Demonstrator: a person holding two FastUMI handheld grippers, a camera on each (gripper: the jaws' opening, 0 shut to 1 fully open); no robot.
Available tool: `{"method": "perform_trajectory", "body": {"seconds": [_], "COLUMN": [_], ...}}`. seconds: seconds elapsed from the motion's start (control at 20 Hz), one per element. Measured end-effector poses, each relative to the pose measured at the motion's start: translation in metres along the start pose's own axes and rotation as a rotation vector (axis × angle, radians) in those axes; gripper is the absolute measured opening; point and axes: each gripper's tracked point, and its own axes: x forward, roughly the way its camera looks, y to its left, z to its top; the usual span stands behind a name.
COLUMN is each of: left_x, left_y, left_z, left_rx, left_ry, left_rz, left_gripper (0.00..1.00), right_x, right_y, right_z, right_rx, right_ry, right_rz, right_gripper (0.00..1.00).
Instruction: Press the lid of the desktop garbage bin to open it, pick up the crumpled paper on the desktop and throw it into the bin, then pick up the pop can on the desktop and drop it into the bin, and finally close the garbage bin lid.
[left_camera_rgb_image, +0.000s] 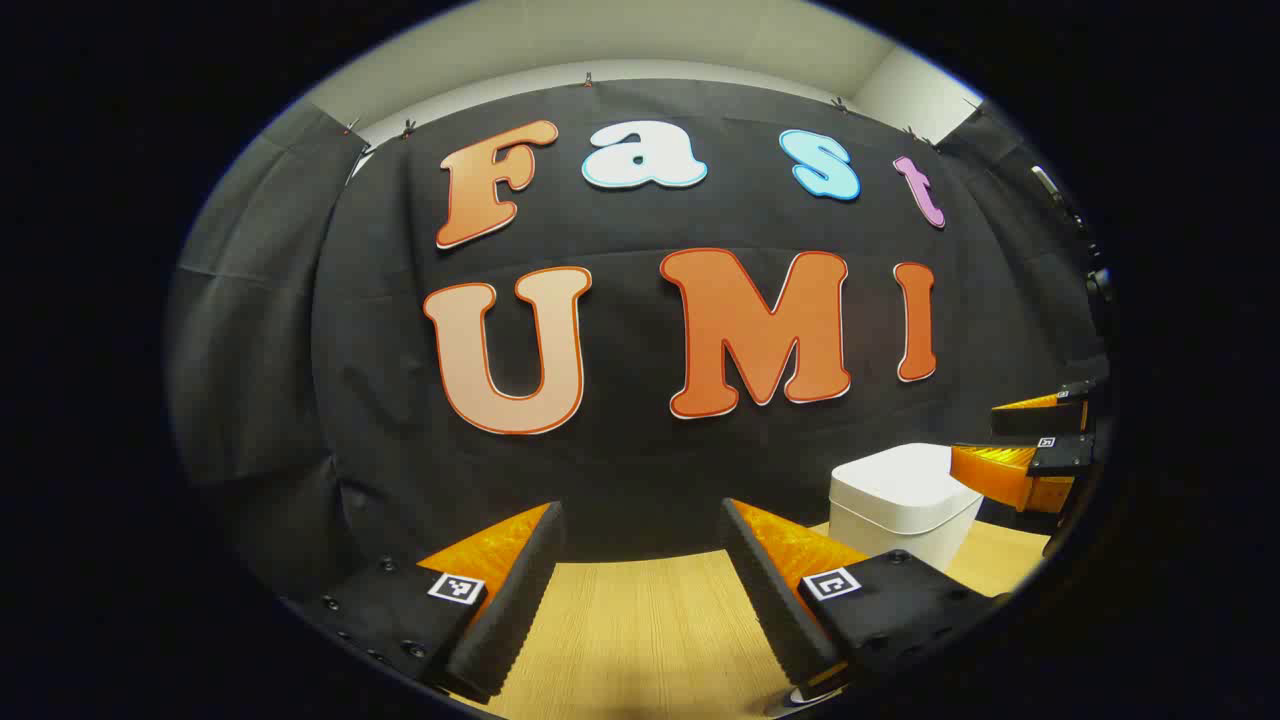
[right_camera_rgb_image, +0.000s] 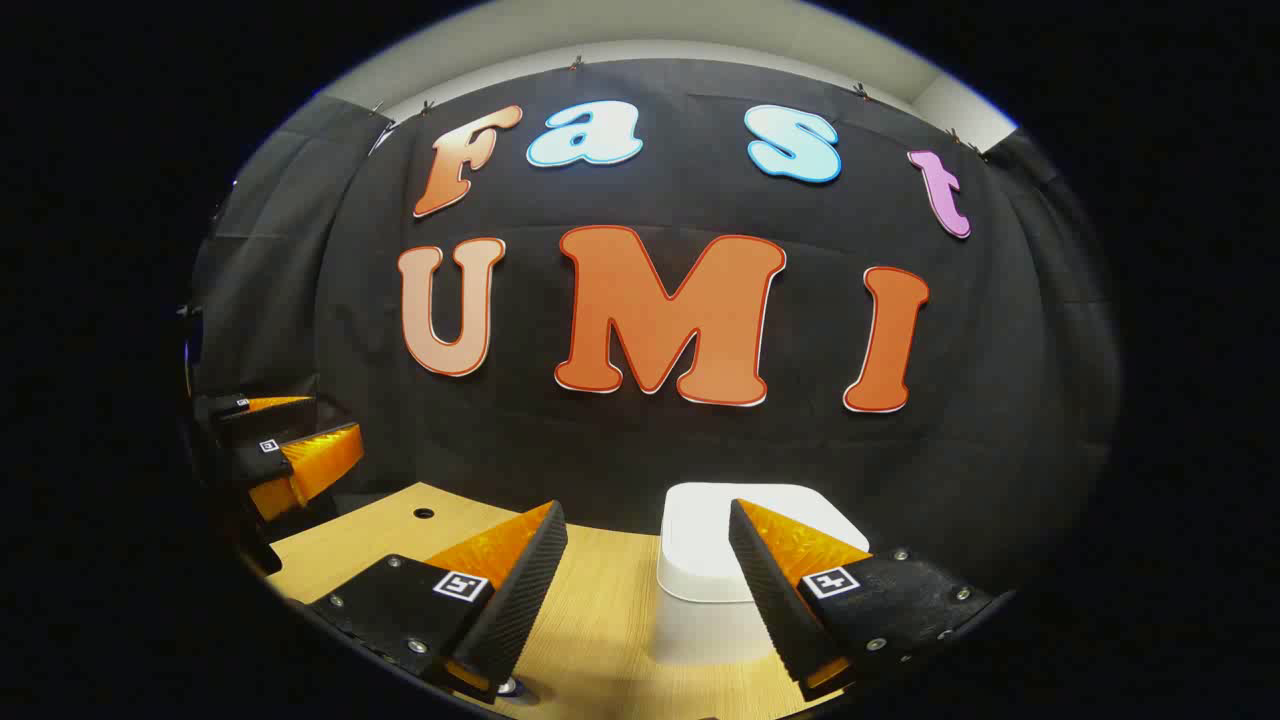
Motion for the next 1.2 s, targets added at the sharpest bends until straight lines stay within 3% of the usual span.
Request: {"method": "perform_trajectory", "body": {"seconds": [1.2], "left_x": [0.009], "left_y": [0.007], "left_z": [-0.01], "left_rx": [0.014], "left_ry": [0.028], "left_rz": [0.034], "left_gripper": [1.0], "right_x": [0.027], "right_y": [-0.026], "right_z": [0.002], "right_rx": [0.0], "right_ry": [0.027], "right_rz": [-0.035], "right_gripper": [0.98]}}
